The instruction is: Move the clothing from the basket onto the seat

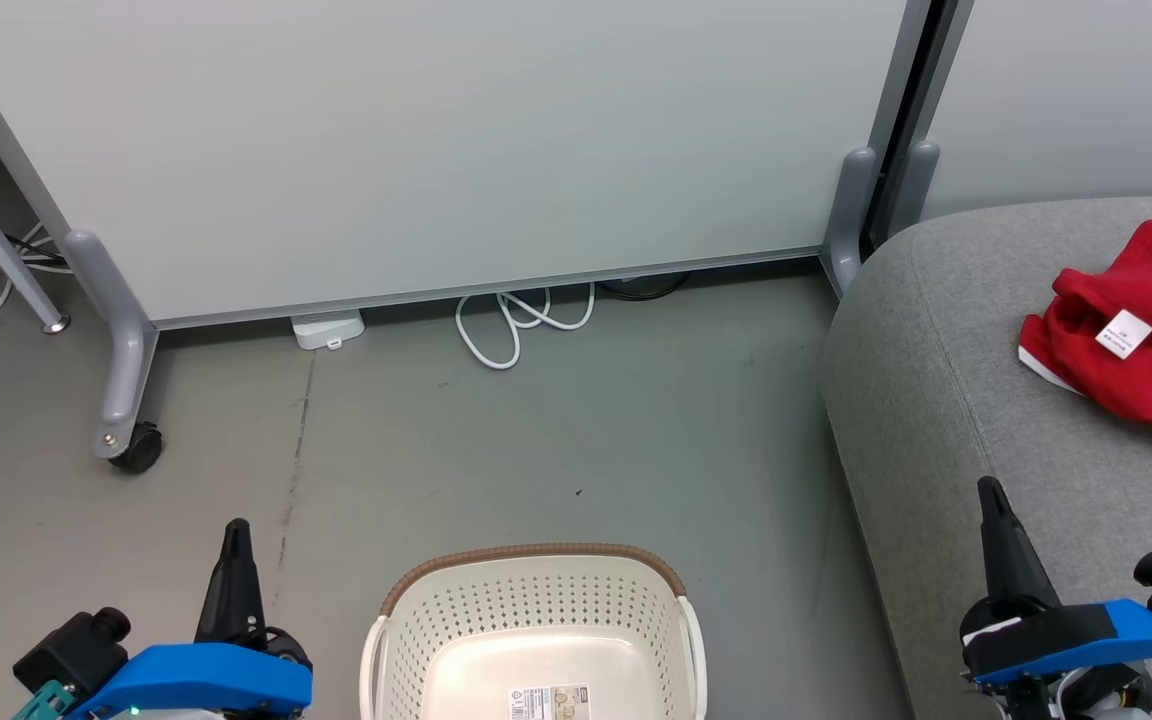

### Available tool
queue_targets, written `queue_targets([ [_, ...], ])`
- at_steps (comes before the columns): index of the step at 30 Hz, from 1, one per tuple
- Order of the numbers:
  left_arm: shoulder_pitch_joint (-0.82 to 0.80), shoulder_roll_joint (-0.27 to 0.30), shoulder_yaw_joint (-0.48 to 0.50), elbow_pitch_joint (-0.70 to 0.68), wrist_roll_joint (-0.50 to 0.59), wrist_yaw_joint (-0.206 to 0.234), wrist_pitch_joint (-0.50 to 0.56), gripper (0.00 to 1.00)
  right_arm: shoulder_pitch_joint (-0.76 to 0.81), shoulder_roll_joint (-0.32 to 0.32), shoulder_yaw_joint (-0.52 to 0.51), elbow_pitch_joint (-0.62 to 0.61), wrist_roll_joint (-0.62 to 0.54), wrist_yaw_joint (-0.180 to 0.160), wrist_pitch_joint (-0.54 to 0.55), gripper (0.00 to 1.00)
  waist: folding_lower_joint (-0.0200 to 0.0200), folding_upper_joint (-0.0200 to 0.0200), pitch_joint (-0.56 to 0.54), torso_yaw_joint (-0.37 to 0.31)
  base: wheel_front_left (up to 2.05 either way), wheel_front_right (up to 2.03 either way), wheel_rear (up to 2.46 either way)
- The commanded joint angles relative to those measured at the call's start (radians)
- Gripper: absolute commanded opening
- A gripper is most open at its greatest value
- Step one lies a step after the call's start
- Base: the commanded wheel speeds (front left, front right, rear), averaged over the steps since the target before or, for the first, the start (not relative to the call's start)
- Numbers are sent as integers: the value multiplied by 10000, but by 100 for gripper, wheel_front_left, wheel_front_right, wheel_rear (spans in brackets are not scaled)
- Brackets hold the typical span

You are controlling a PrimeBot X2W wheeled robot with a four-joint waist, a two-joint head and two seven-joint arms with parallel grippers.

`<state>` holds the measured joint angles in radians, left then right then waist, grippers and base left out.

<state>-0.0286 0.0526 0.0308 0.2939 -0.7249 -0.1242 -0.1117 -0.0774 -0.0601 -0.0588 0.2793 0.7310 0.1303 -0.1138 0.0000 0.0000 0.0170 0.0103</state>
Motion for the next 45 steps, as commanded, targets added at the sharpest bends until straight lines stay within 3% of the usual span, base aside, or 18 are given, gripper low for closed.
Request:
queue_targets([
  [1, -315, 20, 87, -167, -332, -33, 84, 0, -213, -7, -49, -168, 338, 3, 111, 0, 0, 0, -2, -1, 0, 0, 0],
  [45, -664, -5, 548, -383, -5436, -76, 1398, 0, -327, 60, -363, -301, 5413, 5, 1416, 0, 0, 0, -70, -52, 0, 0, 0],
])
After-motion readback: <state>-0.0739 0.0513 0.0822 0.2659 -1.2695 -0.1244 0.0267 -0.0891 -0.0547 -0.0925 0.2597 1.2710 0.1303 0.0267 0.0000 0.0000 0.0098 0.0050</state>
